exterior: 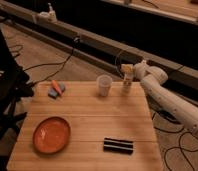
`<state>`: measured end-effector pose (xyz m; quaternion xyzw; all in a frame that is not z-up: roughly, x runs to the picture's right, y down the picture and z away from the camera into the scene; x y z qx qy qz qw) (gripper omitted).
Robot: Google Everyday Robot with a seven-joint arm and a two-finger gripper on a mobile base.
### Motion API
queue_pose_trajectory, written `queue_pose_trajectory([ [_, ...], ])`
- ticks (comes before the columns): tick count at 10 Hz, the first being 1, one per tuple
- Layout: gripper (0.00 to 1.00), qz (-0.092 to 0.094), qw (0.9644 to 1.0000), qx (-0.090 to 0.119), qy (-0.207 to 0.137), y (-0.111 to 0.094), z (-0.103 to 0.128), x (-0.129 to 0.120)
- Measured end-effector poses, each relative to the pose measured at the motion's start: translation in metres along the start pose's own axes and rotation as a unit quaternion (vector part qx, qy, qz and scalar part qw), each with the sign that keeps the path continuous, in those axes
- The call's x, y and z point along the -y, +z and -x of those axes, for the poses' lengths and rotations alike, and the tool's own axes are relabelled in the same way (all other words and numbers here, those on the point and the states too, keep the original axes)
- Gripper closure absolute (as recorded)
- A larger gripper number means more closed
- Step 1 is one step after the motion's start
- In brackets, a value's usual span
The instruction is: Stand the bottle upright
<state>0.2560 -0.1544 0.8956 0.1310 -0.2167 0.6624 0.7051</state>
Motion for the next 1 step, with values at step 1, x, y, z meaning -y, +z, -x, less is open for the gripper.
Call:
queue_pose_trajectory([
  [1,0.20,-0.001,1.0000,0.000,0.001,0.0001,0.0008,0.0003],
])
